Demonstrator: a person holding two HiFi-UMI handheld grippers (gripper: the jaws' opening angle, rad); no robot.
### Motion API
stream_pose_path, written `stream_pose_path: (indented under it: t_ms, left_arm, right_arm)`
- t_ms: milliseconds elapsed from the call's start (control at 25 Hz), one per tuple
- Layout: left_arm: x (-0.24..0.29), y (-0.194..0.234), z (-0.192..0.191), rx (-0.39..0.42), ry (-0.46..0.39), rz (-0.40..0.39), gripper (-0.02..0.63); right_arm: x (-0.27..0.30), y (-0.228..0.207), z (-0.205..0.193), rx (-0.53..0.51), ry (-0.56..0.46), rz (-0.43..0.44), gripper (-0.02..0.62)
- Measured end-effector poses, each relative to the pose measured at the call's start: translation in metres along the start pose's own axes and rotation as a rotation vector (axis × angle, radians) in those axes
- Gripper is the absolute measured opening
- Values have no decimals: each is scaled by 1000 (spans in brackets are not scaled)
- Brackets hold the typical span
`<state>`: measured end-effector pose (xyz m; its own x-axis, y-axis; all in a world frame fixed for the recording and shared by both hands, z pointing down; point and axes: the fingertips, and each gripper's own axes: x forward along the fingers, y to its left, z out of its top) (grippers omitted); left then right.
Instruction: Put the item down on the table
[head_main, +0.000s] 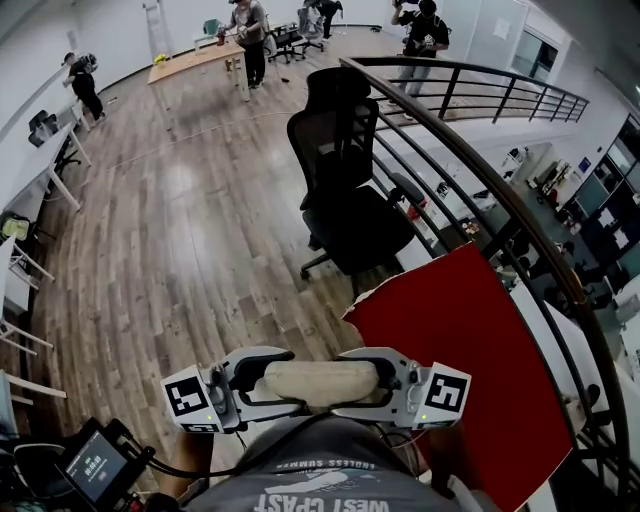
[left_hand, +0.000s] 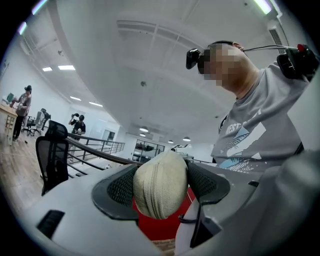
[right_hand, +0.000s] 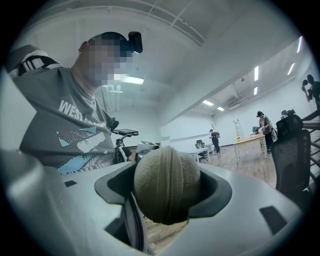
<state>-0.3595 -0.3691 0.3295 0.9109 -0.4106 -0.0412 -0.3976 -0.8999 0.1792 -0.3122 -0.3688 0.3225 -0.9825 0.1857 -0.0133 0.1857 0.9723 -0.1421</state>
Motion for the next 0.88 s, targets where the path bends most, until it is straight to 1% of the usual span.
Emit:
stream_pose_path:
  t_ms: [120, 240, 400, 480, 680, 760, 880]
  left_arm:
    - [-12, 42, 7, 8, 2, -35, 321]
    - [-19, 84, 9, 0, 12, -65, 322]
    - [-17, 104, 1, -29, 16, -71, 321]
    - [-15, 125, 1, -38, 25, -74, 322]
    - [-1, 237, -9, -63, 56, -61, 321]
    - [5, 270, -17, -77, 72, -50, 321]
    - [29, 315, -23, -100, 81, -45, 322]
  right_arm:
    - [22, -37, 5, -16, 10, -33, 270]
    - [39, -75, 3, -5, 3, -62, 270]
    - [42, -94, -5, 14, 32, -74, 270]
    - [46, -115, -5, 14, 35, -77, 270]
    - [56, -228, -20, 34, 33, -66, 270]
    - [55, -262, -29, 45, 18, -58, 270]
    - [41, -310, -34, 69, 5, -65, 270]
